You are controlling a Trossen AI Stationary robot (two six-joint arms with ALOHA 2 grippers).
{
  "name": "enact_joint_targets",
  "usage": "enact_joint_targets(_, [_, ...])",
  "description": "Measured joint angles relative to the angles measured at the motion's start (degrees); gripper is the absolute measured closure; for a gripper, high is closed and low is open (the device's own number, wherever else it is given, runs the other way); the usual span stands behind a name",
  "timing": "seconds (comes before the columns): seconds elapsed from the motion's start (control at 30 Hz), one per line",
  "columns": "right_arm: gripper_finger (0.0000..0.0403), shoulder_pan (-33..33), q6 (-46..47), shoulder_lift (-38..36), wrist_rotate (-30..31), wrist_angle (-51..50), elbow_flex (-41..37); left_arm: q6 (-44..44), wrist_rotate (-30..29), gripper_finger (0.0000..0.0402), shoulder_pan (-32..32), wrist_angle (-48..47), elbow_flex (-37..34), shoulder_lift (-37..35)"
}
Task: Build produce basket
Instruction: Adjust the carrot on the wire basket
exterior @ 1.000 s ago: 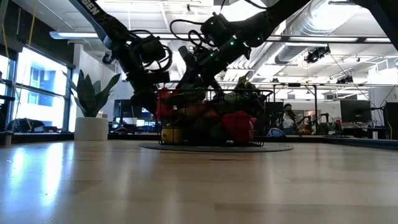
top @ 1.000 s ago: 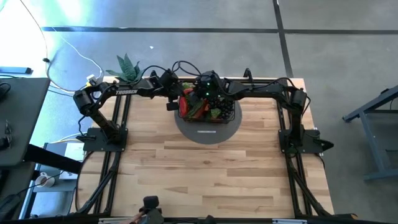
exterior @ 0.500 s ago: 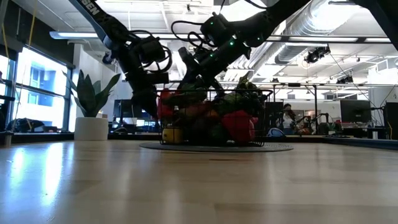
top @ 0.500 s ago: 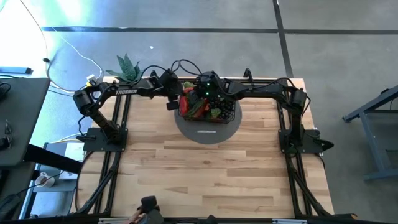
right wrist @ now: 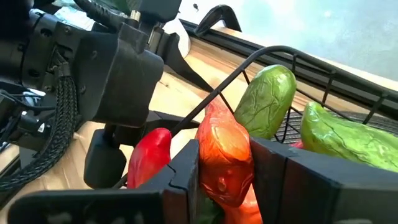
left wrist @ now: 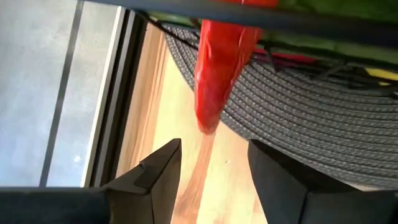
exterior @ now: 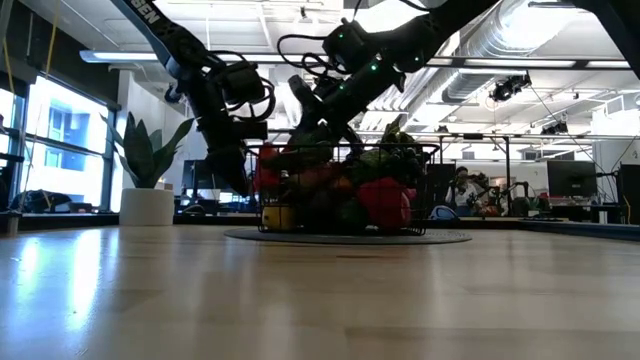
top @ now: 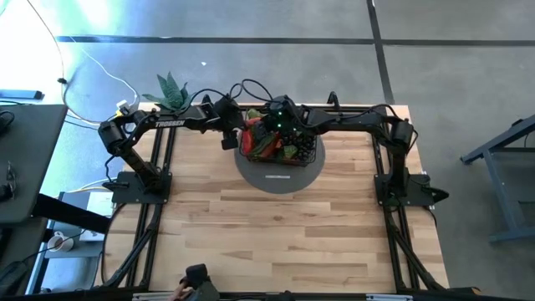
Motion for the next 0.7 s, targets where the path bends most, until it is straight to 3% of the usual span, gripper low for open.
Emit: enact_joint_targets(0.7, [0.0322, 0.13, 1.34, -11.03, 4.37, -13.31, 0.0, 0.39, -1.17, 0.0227, 0.0, 0.04, 0.0, 0.0])
